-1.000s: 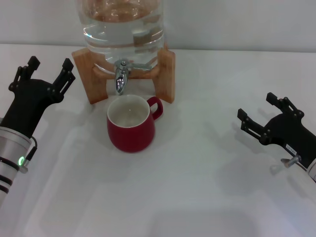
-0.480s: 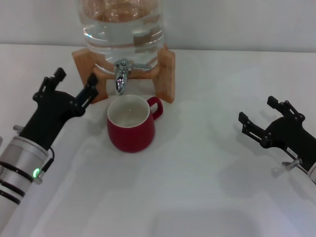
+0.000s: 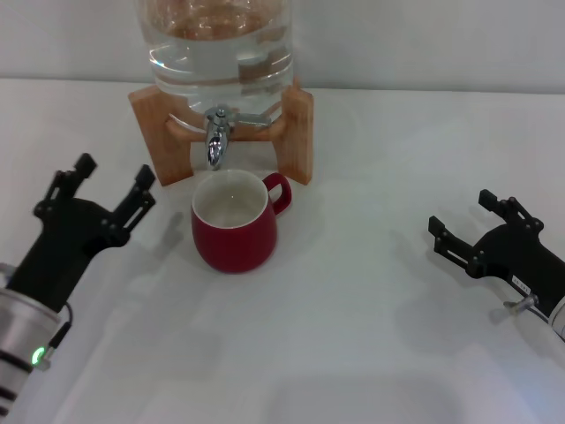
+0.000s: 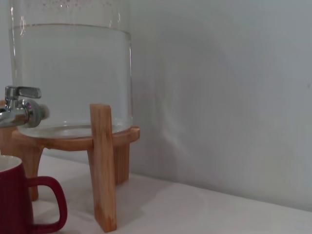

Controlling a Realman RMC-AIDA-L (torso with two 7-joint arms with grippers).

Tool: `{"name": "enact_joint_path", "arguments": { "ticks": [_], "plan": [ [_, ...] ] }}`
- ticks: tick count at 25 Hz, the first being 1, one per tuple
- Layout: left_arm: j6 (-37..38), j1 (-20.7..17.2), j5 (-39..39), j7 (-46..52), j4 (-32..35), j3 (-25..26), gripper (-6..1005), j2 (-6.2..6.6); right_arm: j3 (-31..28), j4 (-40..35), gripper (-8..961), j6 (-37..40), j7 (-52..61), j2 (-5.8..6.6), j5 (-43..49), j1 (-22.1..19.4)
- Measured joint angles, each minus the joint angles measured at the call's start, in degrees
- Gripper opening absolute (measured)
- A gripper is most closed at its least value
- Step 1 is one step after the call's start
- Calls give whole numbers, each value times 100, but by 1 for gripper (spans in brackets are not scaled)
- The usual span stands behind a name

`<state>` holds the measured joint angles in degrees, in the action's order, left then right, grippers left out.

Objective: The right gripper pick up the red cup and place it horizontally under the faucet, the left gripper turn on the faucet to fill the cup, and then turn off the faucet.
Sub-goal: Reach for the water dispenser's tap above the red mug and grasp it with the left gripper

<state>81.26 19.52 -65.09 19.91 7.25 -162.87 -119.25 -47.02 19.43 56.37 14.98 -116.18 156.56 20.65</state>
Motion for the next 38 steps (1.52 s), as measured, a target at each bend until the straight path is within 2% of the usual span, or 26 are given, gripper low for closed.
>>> {"name": "enact_joint_path", "arguments": {
  "ticks": [8, 17, 25, 30, 38],
  "plan": [
    [1041, -306, -256, -64, -81, 11, 877, 6, 17, 35, 875, -66, 6, -1, -3, 0],
    [1611, -336, -415, -64, -83, 9, 877, 41, 54, 59, 875, -178, 69, -1, -2, 45],
    [1521, -122, -773, -11, -244, 20, 877, 137, 80, 61, 875, -251, 119, -1, -2, 71],
    [968, 295, -839, 903, -1070, 30, 877, 37, 79, 71, 875, -270, 132, 0, -2, 76],
    [395, 757, -511, 1564, -1687, 4, 877, 21, 79, 97, 875, -302, 173, 0, -8, 79]
  ]
}}
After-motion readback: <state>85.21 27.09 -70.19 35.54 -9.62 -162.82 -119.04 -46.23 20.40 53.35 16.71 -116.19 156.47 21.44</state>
